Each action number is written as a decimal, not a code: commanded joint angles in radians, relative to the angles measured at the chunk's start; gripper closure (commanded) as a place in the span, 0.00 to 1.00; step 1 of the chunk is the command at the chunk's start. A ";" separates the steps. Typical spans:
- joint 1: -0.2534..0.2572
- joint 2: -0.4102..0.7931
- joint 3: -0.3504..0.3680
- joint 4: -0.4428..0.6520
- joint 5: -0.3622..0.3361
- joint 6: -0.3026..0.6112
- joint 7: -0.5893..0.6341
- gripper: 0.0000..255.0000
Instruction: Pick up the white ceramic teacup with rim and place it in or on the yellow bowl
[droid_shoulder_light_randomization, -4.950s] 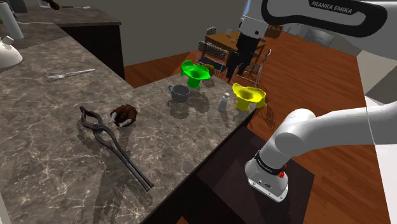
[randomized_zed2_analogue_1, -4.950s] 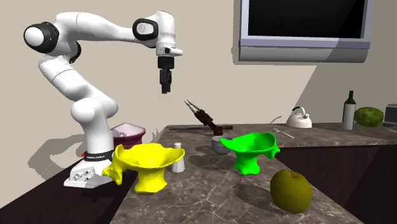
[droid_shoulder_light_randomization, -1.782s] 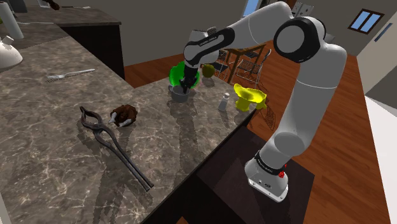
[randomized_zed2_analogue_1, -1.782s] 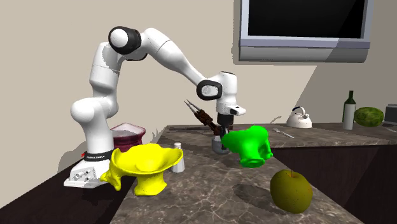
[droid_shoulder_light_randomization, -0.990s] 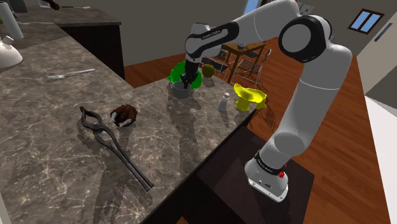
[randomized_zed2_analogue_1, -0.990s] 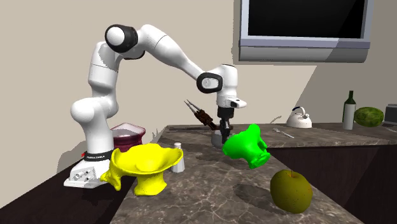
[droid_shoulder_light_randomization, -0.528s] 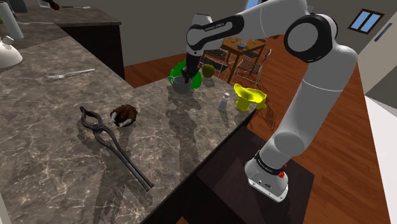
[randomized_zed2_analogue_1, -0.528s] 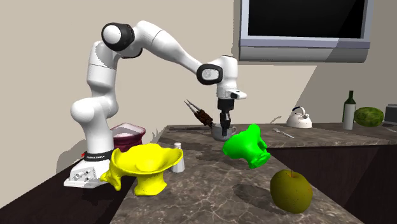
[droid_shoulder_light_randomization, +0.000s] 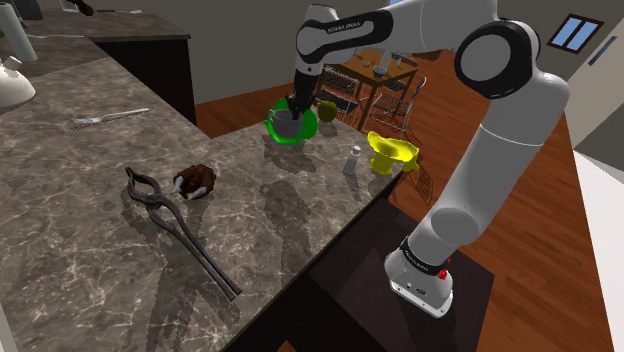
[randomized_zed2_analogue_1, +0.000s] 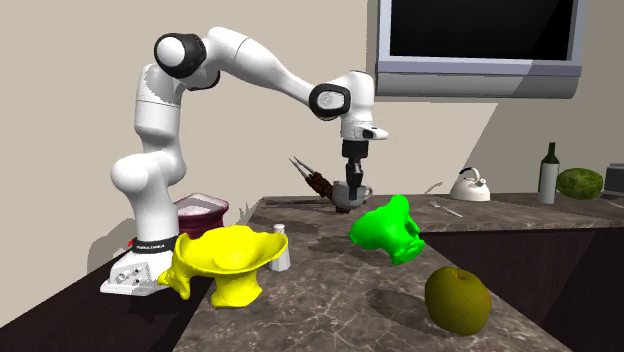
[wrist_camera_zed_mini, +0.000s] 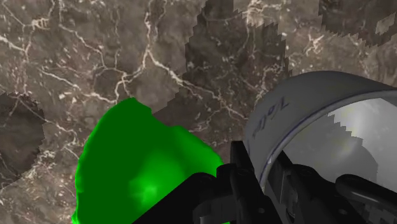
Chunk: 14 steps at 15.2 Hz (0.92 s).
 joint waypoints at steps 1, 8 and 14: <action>-0.001 -0.009 -0.001 0.016 -0.002 -0.025 0.001 1.00; -0.001 -0.032 -0.002 0.083 -0.006 -0.114 0.009 1.00; -0.002 -0.043 -0.002 0.150 -0.009 -0.191 0.016 1.00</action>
